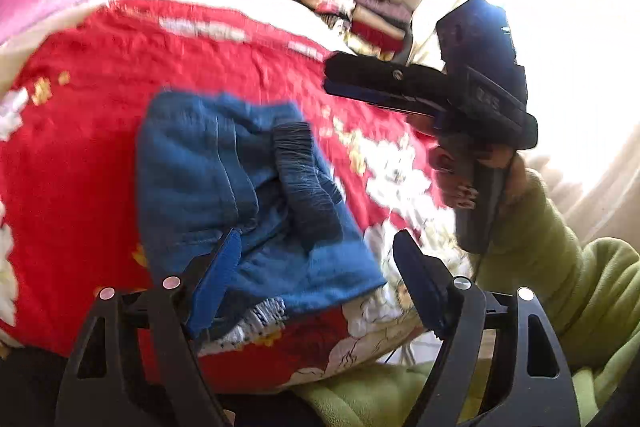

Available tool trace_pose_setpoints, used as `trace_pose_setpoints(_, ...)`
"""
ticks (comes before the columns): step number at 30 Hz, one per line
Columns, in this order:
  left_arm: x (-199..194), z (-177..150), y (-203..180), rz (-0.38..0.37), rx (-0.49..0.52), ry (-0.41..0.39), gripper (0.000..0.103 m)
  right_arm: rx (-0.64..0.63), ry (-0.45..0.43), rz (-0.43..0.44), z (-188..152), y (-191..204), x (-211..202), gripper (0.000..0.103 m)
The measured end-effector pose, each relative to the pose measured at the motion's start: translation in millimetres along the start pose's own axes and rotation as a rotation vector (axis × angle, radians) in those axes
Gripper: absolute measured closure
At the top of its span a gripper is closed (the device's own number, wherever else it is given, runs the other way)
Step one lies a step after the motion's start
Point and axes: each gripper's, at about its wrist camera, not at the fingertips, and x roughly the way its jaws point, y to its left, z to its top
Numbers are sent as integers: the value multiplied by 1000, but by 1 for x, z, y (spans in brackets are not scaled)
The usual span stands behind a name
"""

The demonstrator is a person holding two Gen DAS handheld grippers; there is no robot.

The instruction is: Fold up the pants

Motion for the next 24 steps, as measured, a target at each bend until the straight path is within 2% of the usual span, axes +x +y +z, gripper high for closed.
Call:
trace_pose_setpoints(4, 26, -8, 6, 61, -14, 71, 26, 3, 66, -69, -23, -6, 18, 31)
trace_pose_setpoints(5, 25, -13, 7, 69, -11, 74, 26, 4, 82, -92, -27, -8, 24, 34)
trace_pose_setpoints(6, 26, -13, 8, 82, -3, 74, 26, 3, 109, -120, -31, -10, 31, 44)
trace_pose_setpoints(7, 26, -13, 9, 90, 8, 77, 26, 1, 153, -172, -36, -15, 43, 47)
trace_pose_setpoints(9, 28, -15, 10, 92, 11, 81, 26, -3, 177, -208, -45, -24, 49, 48)
trace_pose_setpoints(12, 16, -14, 3, 89, 29, 69, 26, -10, 174, -206, -48, -25, 44, 48)
trace_pose_setpoints(13, 4, -12, 2, 92, 33, 42, 26, -13, 156, -187, -44, -22, 35, 47)
trace_pose_setpoints(15, -18, -10, 3, 130, 32, -14, 28, -32, 112, -161, -37, -16, 19, 46)
trace_pose_setpoints(16, -29, -7, 7, 173, 29, -46, 30, -56, 79, -151, -28, -11, 9, 45)
trace_pose_setpoints(19, -40, 0, 21, 246, 0, -80, 53, -99, 44, -146, -6, -2, 3, 45)
trace_pose_setpoints(21, -37, 2, 26, 274, -12, -68, 77, -126, 59, -140, 8, 4, 13, 47)
trace_pose_setpoints(23, -27, 1, 28, 291, -6, -45, 87, -167, 99, -142, 19, 9, 33, 63)
trace_pose_setpoints(24, -19, 0, 27, 289, -1, -23, 89, -178, 122, -140, 24, 10, 43, 67)
